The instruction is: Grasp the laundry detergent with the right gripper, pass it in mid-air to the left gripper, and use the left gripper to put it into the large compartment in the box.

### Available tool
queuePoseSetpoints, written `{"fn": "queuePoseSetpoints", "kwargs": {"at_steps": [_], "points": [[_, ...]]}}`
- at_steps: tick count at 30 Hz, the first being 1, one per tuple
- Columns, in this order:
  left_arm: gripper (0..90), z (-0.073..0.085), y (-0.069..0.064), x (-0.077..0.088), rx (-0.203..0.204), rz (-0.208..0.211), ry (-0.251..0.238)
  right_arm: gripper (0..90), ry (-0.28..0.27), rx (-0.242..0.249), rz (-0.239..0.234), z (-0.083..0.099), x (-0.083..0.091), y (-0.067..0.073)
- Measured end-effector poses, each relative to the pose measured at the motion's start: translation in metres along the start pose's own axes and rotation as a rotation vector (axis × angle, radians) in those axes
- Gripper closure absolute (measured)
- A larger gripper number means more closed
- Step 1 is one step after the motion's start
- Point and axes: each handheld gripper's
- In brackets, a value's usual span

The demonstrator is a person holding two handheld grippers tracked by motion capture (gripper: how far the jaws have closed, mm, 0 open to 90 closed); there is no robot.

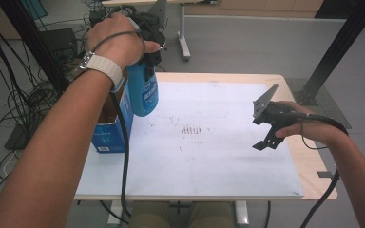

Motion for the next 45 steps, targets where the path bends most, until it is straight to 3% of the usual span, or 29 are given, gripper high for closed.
{"fn": "queuePoseSetpoints", "kwargs": {"at_steps": [5, 15, 25, 45], "points": [[37.8, 0.006, 0.010, 0.004, 0.072, -0.017, -0.010, 8.2, -0.010, 0.009, -0.007, -0.002, -0.002, -0.001], [37.7, 0.014, 0.031, 0.014, 0.174, -0.022, 0.005, 8.3, -0.012, 0.020, -0.013, -0.004, -0.006, -0.003], [37.7, 0.022, 0.056, 0.022, 0.304, -0.082, 0.013, 8.3, -0.011, 0.021, -0.011, -0.003, -0.008, -0.009], [37.7, 0.029, 0.084, 0.025, 0.413, -0.080, 0.008, 8.2, -0.014, 0.021, -0.021, -0.004, -0.012, -0.012]]}}
Point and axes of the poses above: each handheld gripper's, and its own axes: x roughly backward along the jaws, z roughly out of its underside, y roughly to its left, and after that the axes turned 6 degrees about -y, right-handed
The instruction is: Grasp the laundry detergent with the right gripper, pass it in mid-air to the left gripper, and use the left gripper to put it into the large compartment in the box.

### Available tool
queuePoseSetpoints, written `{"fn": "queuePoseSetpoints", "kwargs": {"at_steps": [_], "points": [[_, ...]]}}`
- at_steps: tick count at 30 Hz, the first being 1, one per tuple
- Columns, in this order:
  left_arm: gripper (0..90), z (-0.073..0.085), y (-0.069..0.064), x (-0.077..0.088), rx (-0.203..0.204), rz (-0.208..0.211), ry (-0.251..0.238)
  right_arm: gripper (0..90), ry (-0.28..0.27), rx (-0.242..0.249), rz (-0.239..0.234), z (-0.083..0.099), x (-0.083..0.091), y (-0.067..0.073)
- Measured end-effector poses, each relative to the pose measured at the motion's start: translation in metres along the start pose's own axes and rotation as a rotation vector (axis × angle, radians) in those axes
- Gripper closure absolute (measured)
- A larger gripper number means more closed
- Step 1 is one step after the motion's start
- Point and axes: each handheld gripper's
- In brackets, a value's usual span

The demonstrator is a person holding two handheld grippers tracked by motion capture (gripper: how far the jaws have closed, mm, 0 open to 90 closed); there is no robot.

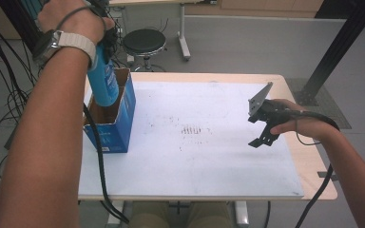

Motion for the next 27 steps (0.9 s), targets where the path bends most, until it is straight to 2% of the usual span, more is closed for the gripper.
{"fn": "queuePoseSetpoints", "kwargs": {"at_steps": [11, 16, 27], "points": [[37.7, -0.003, 0.012, -0.005, 0.027, -0.019, -0.013, 7.9, -0.002, -0.011, 0.004, 0.003, -0.003, -0.004], [37.7, -0.004, 0.018, -0.011, 0.036, -0.016, -0.012, 7.9, 0.016, -0.012, 0.013, 0.004, -0.007, -0.004], [37.7, -0.004, 0.028, -0.025, 0.047, -0.004, -0.015, 7.9, 0.008, -0.024, 0.011, 0.005, -0.006, -0.004]]}}
Point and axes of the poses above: each handheld gripper's, and its own axes: x roughly backward along the jaws, z roughly out of its underside, y roughly to its left, and after that the axes turned 6 degrees about -y, right-handed
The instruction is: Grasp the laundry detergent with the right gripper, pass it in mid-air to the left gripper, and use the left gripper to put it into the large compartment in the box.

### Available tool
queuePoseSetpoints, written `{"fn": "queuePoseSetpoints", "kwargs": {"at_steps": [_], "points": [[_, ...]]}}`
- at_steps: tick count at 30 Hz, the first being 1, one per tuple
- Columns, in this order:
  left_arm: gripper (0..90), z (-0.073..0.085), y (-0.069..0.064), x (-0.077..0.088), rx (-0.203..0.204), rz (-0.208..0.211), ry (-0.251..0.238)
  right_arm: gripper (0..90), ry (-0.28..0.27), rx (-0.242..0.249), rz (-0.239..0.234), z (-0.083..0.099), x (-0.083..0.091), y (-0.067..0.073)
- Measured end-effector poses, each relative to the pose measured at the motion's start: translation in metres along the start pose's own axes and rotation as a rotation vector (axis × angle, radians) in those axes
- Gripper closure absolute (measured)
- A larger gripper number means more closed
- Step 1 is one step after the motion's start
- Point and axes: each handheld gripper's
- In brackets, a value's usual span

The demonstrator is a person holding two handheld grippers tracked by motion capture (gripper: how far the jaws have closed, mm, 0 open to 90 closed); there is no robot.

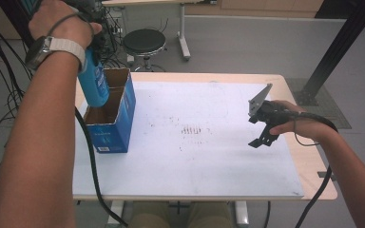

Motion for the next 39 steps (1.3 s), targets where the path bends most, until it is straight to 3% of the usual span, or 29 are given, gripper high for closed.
{"fn": "queuePoseSetpoints", "kwargs": {"at_steps": [21, 39], "points": [[37.7, -0.003, -0.002, -0.041, -0.016, 0.013, -0.009, 7.5, -0.014, -0.019, -0.005, 0.001, -0.008, -0.001], [37.7, 0.007, -0.002, -0.099, -0.030, 0.025, -0.020, 7.5, -0.009, -0.036, -0.009, 0.001, -0.013, 0.004]]}}
Point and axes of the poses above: each handheld gripper's, and its own axes: x roughly backward along the jaws, z roughly out of its underside, y roughly to its left, and after that the axes turned 6 degrees about -y, right-handed
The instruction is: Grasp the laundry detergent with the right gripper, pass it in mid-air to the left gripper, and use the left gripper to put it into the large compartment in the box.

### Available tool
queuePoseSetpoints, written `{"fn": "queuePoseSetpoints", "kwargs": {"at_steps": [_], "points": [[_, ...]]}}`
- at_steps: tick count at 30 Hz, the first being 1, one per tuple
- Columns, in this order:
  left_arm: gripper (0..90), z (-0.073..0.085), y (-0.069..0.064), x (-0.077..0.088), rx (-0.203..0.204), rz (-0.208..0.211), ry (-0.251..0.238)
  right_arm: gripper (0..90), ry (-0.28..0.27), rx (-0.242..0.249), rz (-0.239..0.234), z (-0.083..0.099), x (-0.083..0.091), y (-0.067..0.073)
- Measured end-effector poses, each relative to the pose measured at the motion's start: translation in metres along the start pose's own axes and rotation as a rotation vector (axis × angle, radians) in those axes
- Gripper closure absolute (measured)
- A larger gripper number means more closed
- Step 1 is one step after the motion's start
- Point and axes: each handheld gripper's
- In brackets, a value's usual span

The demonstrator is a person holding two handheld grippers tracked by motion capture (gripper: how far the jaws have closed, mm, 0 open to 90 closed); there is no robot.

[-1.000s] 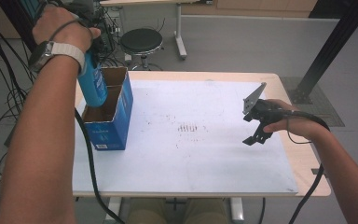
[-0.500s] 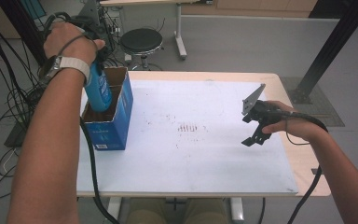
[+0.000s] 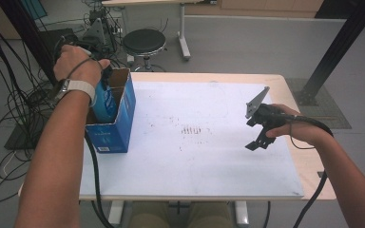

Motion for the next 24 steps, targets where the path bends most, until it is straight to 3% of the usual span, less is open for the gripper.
{"fn": "queuePoseSetpoints", "kwargs": {"at_steps": [16, 24], "points": [[37.7, 0.007, 0.000, -0.043, -0.015, 0.003, -0.003, 7.5, 0.009, -0.024, -0.011, 0.000, -0.008, 0.000], [37.7, 0.010, -0.003, -0.054, -0.037, -0.002, -0.011, 7.5, 0.023, -0.023, -0.017, -0.003, -0.012, 0.001]]}}
Point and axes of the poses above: each handheld gripper's, and its own axes: x roughly backward along the jaws, z roughly out of its underside, y roughly to its left, and after that the axes turned 6 degrees about -y, right-handed
